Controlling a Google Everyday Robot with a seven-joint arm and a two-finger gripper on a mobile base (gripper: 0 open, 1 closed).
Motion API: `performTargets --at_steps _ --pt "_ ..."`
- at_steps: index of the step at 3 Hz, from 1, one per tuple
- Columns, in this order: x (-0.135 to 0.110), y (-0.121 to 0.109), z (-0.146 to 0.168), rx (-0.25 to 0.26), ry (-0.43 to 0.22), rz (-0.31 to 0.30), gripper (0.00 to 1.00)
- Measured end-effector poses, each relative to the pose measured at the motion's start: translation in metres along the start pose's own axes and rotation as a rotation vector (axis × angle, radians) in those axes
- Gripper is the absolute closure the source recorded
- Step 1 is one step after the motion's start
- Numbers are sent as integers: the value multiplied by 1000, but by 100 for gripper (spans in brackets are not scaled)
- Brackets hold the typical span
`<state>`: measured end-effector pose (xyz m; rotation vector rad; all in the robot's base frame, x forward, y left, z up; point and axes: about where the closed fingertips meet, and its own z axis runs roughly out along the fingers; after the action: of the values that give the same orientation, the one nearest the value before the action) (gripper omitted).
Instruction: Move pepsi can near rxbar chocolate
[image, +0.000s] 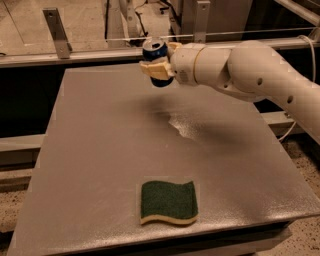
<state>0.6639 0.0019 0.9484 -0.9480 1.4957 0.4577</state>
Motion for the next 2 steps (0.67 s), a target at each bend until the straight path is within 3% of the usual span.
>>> performTargets --at_steps 1,2 --pt "22 -50 -21 88 32 3 100" --pt "47 -84 -38 160 43 34 100"
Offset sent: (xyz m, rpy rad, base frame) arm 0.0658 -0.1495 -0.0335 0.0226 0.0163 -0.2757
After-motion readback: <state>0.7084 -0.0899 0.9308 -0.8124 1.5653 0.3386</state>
